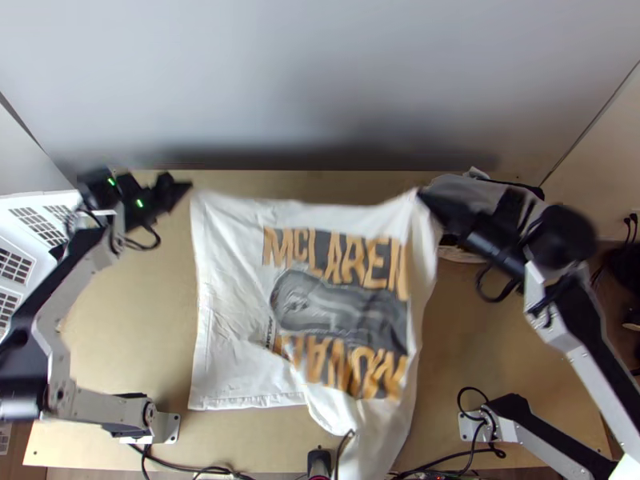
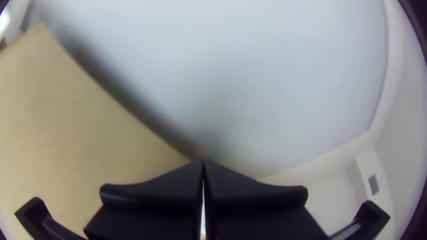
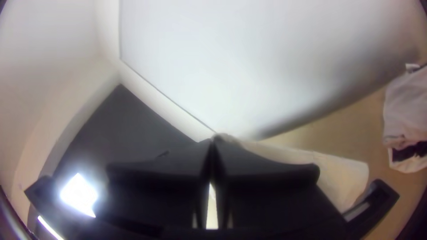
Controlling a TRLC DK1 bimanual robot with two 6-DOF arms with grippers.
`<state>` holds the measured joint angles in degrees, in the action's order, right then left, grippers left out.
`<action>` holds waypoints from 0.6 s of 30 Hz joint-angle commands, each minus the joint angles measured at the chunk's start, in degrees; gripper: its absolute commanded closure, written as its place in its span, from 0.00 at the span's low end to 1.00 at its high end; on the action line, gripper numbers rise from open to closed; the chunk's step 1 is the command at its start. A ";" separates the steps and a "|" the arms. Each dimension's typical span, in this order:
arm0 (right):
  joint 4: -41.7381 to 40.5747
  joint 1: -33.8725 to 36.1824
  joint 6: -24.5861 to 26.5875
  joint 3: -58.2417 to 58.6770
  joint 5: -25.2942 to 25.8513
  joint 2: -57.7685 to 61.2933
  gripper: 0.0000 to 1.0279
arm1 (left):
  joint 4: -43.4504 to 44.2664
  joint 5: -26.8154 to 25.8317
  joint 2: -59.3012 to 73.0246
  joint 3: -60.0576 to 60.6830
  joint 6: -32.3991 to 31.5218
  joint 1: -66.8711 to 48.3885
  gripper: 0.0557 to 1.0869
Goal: Fold the t-shirt
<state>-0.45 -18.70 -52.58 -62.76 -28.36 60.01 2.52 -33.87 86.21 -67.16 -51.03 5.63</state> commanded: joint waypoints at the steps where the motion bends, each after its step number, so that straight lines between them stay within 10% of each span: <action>1: 9.24 1.03 -4.82 -27.50 -1.44 6.17 0.98 | -10.61 -3.75 -11.51 -21.61 -4.96 -2.99 0.97; 18: 21.54 2.61 -9.21 -72.33 -4.16 11.89 0.98 | -9.73 -11.13 -18.19 -59.76 -20.61 4.39 0.97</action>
<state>19.70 -16.67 -60.25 -123.13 -31.46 72.25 -11.57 -43.83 71.75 -116.40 -65.08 7.84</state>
